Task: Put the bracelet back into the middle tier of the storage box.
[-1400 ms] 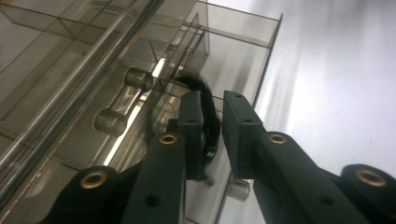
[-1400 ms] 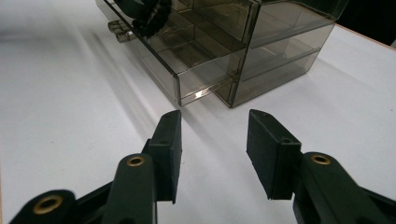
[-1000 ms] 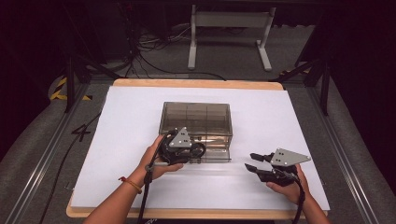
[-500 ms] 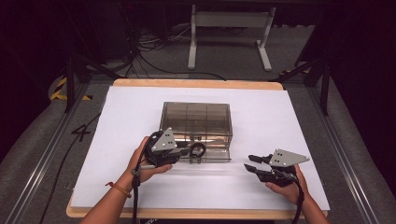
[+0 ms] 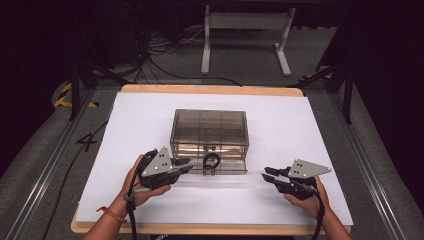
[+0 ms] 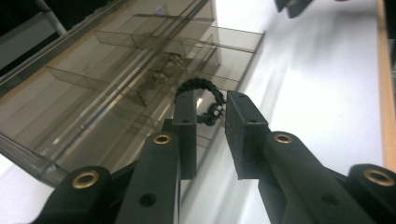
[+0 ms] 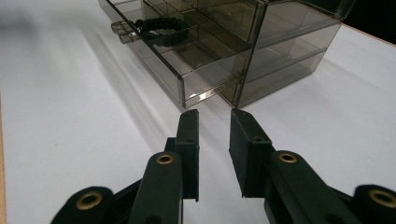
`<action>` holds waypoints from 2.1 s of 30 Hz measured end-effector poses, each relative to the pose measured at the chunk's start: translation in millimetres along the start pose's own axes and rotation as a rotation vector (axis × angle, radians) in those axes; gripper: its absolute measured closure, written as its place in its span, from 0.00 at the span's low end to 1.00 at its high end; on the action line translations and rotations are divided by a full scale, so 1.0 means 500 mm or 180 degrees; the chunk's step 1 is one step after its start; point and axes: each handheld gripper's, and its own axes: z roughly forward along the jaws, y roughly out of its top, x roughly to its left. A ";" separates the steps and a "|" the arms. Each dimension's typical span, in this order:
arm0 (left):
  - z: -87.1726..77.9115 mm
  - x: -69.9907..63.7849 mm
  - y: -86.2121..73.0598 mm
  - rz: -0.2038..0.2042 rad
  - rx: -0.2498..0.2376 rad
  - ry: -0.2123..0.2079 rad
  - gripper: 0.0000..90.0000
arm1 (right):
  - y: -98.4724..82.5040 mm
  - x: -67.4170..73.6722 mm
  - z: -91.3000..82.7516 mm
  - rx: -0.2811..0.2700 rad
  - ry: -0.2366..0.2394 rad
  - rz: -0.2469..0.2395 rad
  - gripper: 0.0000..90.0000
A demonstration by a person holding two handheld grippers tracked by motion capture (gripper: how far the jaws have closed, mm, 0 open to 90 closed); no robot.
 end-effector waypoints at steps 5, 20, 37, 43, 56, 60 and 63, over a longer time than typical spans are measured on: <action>-0.011 -0.022 -0.016 0.0033 -0.0030 -0.0051 0.85 | 0.000 -0.004 -0.002 -0.0035 -0.0031 0.0045 0.81; 0.028 -0.063 -0.062 -0.0156 0.0132 -0.0155 0.73 | 0.036 -0.007 -0.004 -0.0207 -0.0051 0.0018 0.76; 0.047 -0.062 -0.074 -0.0244 0.0184 -0.0194 0.57 | 0.108 -0.042 0.019 -0.0307 -0.0097 -0.0064 0.69; 0.047 -0.062 -0.073 -0.0238 0.0142 -0.0199 0.57 | 0.124 -0.047 0.038 -0.0340 -0.0080 -0.0081 0.73; 0.055 -0.067 -0.076 -0.0154 0.0128 -0.0081 0.83 | 0.157 -0.053 0.078 -0.0364 -0.0035 -0.0118 0.82; 0.065 -0.066 -0.075 -0.0138 0.0173 -0.0022 0.89 | 0.163 -0.055 0.087 -0.0355 -0.0011 -0.0119 0.83; 0.070 -0.066 -0.072 -0.0125 0.0182 0.0025 0.92 | 0.166 -0.060 0.090 -0.0372 -0.0018 -0.0111 0.81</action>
